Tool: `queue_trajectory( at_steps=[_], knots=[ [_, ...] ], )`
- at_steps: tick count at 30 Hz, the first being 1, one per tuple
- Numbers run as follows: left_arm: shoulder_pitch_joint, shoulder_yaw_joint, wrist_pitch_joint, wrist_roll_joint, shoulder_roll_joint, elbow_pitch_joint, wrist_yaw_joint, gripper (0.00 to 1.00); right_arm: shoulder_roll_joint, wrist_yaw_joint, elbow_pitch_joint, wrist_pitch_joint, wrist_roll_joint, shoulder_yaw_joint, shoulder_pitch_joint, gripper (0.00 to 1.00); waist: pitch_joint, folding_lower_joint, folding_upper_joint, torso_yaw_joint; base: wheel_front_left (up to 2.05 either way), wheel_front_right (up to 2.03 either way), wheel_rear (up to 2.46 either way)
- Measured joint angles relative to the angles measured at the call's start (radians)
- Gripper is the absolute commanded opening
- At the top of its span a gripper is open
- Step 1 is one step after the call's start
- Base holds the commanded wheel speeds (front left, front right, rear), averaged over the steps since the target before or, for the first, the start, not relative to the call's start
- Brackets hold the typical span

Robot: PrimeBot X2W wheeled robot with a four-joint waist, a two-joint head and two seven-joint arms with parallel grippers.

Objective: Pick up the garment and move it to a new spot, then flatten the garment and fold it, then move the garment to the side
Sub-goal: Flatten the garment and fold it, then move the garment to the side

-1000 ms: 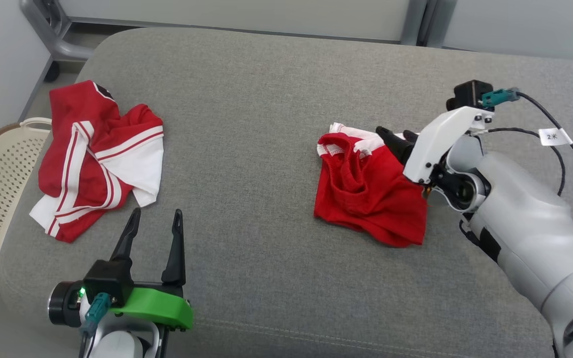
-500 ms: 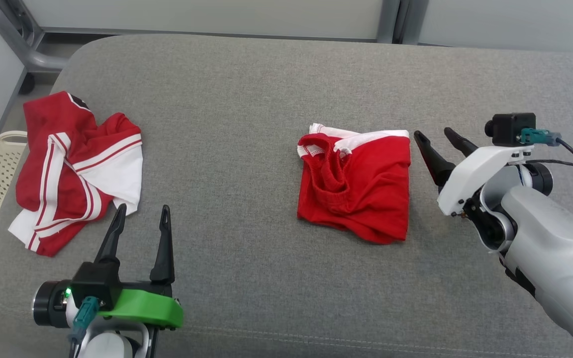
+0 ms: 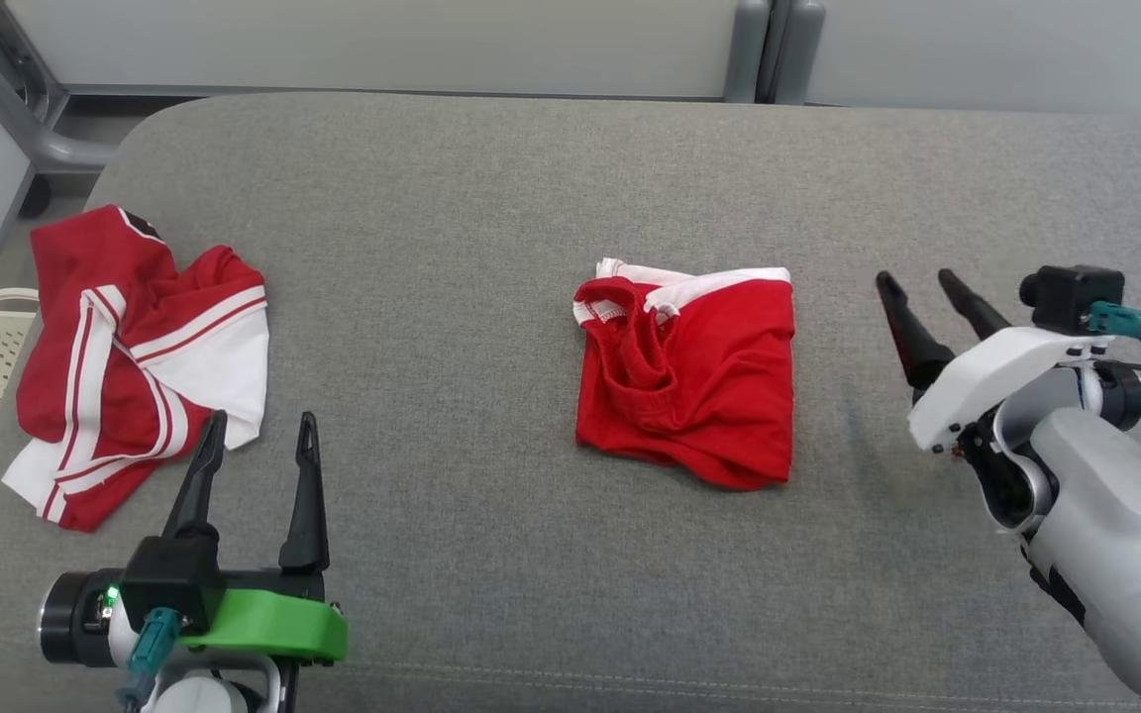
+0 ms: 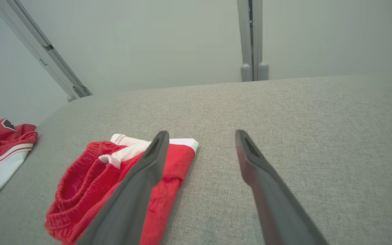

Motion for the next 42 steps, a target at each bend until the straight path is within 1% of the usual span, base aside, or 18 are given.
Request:
queue_trajectory(
  at_steps=[4, 5, 6, 8, 12, 15, 18, 24, 34, 37, 40, 42],
  knots=[
    [0.012, 0.007, 0.000, 0.008, 0.000, -0.014, 0.007, 1.00, 0.009, 0.000, -0.043, -0.001, -0.102, -0.153, 0.051, 1.00, -0.007, 0.0000, 0.0000, -0.006, 0.00, 0.00, 0.00],
    [0.016, 0.010, 0.000, 0.008, 0.000, -0.016, 0.008, 1.00, 0.019, 0.000, -0.052, -0.001, -0.127, -0.187, 0.076, 1.00, -0.008, 0.0000, 0.0000, -0.008, 0.00, 0.00, 0.00],
    [0.017, 0.014, 0.000, 0.010, 0.000, -0.018, 0.008, 1.00, 0.048, 0.000, -0.067, -0.001, -0.163, -0.224, 0.122, 1.00, -0.009, 0.0000, 0.0000, -0.012, 0.00, 0.00, 0.00],
    [0.017, 0.016, 0.000, 0.014, 0.000, -0.020, 0.008, 1.00, 0.073, 0.000, -0.068, -0.001, -0.191, -0.240, 0.149, 1.00, -0.011, 0.0000, 0.0000, -0.014, 0.00, 0.00, 0.00],
    [0.017, 0.016, 0.000, 0.016, 0.000, -0.021, 0.008, 1.00, 0.103, 0.000, -0.045, 0.021, -0.204, -0.230, 0.147, 1.00, -0.012, 0.0000, 0.0000, -0.015, 0.00, 0.00, 0.00],
    [0.017, 0.011, 0.000, 0.017, 0.000, -0.021, 0.007, 1.00, 0.121, 0.000, -0.016, 0.079, -0.199, -0.216, 0.110, 1.00, -0.012, 0.0000, 0.0000, -0.011, 0.00, 0.00, 0.00],
    [0.016, -0.002, 0.000, 0.017, -0.001, -0.019, 0.006, 1.00, 0.140, 0.000, 0.019, 0.137, -0.166, -0.210, 0.074, 1.00, -0.009, 0.0000, 0.0000, -0.002, 0.00, 0.00, 0.00],
    [0.012, -0.014, 0.000, 0.009, 0.000, -0.007, 0.006, 1.00, 0.160, 0.000, 0.123, 0.203, -0.124, -0.204, 0.002, 1.00, 0.003, 0.0000, 0.0000, 0.029, 0.00, 0.00, 0.00],
    [-0.016, -0.045, 0.000, -0.011, -0.001, 0.001, 0.013, 1.00, 0.198, 0.000, 0.293, 0.282, -0.067, -0.203, -0.114, 1.00, 0.043, 0.0000, -0.0001, 0.079, 0.00, 0.00, 0.00],
    [-0.023, -0.056, 0.000, -0.016, -0.001, 0.003, 0.017, 1.00, 0.199, 0.000, 0.359, 0.313, -0.075, -0.189, -0.143, 1.00, 0.056, 0.0000, -0.0001, 0.092, 0.00, 0.00, 0.00],
    [-0.025, -0.066, 0.000, -0.021, -0.001, 0.004, 0.022, 1.00, 0.212, 0.000, 0.401, 0.366, -0.061, -0.188, -0.164, 1.00, 0.067, 0.0000, 0.0000, 0.102, 0.00, 0.00, 0.00],
    [-0.027, -0.067, 0.000, -0.023, -0.001, 0.003, 0.026, 1.00, 0.221, 0.000, 0.415, 0.378, -0.061, -0.184, -0.178, 1.00, 0.073, 0.0000, 0.0000, 0.106, 0.00, 0.00, 0.00]
  ],
)
